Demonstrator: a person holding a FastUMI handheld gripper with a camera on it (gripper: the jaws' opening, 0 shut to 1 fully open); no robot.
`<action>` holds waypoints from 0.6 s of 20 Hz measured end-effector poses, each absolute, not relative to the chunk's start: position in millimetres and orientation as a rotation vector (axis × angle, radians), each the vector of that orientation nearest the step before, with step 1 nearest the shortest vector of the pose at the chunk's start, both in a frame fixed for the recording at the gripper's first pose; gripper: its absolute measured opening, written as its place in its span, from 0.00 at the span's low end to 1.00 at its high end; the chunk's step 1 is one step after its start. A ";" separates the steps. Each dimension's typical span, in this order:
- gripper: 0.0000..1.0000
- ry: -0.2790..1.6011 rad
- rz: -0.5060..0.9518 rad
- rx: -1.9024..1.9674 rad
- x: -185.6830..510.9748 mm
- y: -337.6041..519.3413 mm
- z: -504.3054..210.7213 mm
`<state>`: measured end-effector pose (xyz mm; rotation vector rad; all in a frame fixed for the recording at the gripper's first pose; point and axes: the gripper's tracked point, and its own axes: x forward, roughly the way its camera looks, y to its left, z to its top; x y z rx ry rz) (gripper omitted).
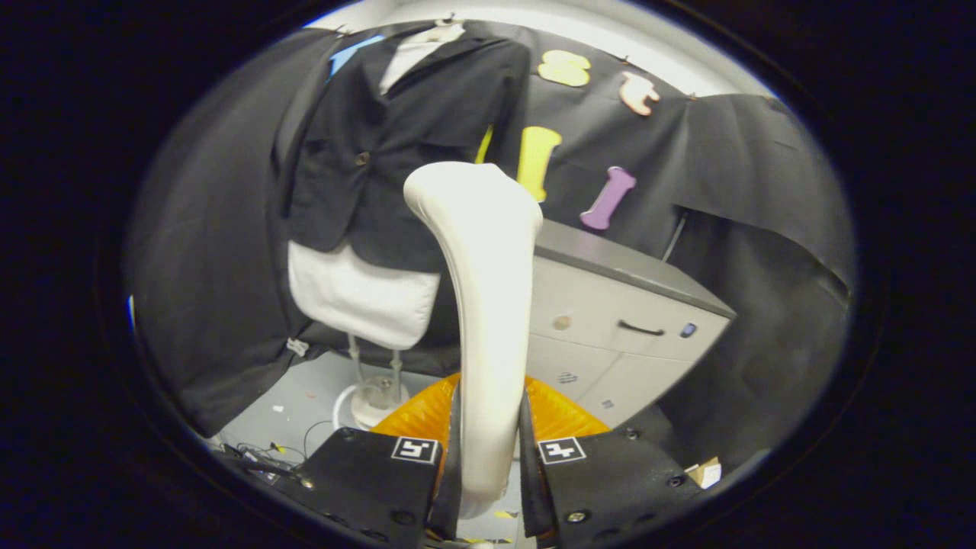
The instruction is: Iron the clothes twice with a garment steamer, once on the left side and once on the right side.
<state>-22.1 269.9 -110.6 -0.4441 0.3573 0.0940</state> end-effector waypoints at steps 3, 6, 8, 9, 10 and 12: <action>0.34 0.311 0.037 -0.395 -31.1 216.7 -71.3; 0.34 0.257 0.009 -0.339 -46.6 164.8 -38.1; 0.35 0.220 0.016 -0.305 -56.1 138.4 -18.8; 0.35 0.204 0.021 -0.292 -59.5 126.8 -9.8; 0.35 0.195 0.024 -0.283 -61.9 116.8 -3.9; 0.35 0.184 0.033 -0.246 -68.2 91.7 -0.4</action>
